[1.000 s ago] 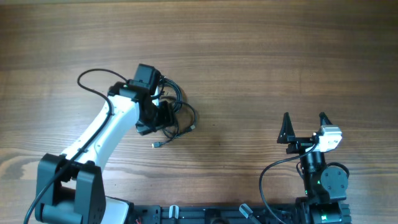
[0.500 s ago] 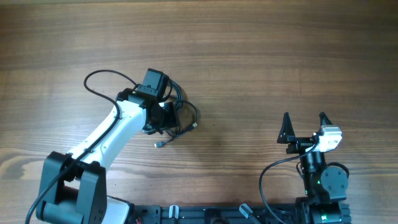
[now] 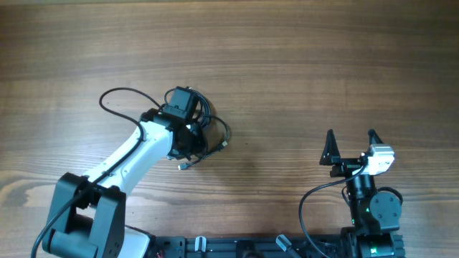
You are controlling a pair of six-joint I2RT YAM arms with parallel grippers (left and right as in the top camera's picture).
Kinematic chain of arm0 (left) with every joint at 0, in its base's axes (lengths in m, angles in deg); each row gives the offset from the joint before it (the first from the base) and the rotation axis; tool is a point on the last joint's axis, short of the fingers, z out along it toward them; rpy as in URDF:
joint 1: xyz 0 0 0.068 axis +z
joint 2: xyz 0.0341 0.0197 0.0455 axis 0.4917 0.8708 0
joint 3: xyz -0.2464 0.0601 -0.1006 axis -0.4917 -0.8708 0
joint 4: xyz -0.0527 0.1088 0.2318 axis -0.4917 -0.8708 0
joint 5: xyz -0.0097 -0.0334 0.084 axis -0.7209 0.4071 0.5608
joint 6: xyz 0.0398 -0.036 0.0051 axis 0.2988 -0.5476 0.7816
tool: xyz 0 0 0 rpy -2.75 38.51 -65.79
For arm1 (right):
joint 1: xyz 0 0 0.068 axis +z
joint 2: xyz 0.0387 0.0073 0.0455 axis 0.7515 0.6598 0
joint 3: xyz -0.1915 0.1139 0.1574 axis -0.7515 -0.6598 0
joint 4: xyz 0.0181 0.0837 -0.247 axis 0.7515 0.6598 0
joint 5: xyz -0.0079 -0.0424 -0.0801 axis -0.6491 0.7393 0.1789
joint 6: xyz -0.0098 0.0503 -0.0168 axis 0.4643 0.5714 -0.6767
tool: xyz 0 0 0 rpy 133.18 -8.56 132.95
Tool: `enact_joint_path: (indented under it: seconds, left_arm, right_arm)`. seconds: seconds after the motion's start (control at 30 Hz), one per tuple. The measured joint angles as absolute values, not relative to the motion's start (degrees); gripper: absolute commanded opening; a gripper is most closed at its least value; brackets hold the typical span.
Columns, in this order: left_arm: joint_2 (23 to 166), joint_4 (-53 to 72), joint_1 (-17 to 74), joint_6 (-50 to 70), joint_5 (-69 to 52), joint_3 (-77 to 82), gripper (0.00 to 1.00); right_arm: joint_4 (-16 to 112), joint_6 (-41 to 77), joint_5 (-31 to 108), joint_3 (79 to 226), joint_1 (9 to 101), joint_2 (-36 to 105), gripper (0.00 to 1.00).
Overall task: Untangle cables
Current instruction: 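Carry the lifted cable bundle toward the table center with the left gripper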
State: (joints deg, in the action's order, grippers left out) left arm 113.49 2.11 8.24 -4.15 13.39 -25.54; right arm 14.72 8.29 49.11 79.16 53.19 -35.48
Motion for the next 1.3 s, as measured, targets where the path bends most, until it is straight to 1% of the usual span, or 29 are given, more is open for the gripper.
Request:
enact_joint_path:
  seconds: [0.03, 0.07, 0.27, 0.37, 0.5, 0.67, 0.8, 0.93, 1.03, 1.17, 1.2, 1.3]
  left_arm:
    - [113.5, 2.2, 8.0, -4.4, 13.4, -25.7, 0.04]
    - [113.5, 2.5, 7.8, -4.2, 13.5, -25.8, 0.04]
    - [113.5, 3.0, 7.7, -4.3, 13.4, -25.7, 0.04]
    - [113.2, 1.4, 8.2, -4.3, 12.9, -24.6, 0.04]
    - [109.8, 2.7, 10.3, -4.0, 11.9, -23.6, 0.04]
    - [108.6, 8.8, 12.1, 4.2, 8.8, -23.3, 0.04]
    - [108.6, 11.3, 12.5, 13.9, 0.7, -23.3, 0.04]
    - [108.6, 13.3, 12.5, 21.1, -3.7, -23.3, 0.04]
    - [108.6, 16.5, 12.5, 22.3, -4.9, -23.2, 0.04]
    - [108.5, 15.3, 12.6, 22.3, -6.0, -23.2, 0.04]
    - [108.5, 14.4, 12.6, 22.3, -6.2, -23.2, 0.06]
    - [107.9, 13.1, 13.0, 22.3, -6.4, -23.2, 0.10]
  right_arm:
    - [14.7, 8.3, 49.1, 79.2, 53.2, -35.5, 1.00]
    - [14.7, 8.3, 49.1, 79.2, 53.2, -35.5, 1.00]
    - [14.7, 8.3, 49.1, 79.2, 53.2, -35.5, 1.00]
    - [14.7, 8.3, 49.1, 79.2, 53.2, -35.5, 1.00]
    - [14.7, 8.3, 49.1, 79.2, 53.2, -35.5, 1.00]
    - [14.7, 8.3, 49.1, 79.2, 53.2, -35.5, 1.00]
    - [14.7, 8.3, 49.1, 79.2, 53.2, -35.5, 1.00]
    - [14.7, 8.3, 49.1, 79.2, 53.2, -35.5, 1.00]
    - [14.7, 8.3, 49.1, 79.2, 53.2, -35.5, 1.00]
    - [14.7, 8.3, 49.1, 79.2, 53.2, -35.5, 1.00]
    - [14.7, 8.3, 49.1, 79.2, 53.2, -35.5, 1.00]
    - [14.7, 8.3, 49.1, 79.2, 53.2, -35.5, 1.00]
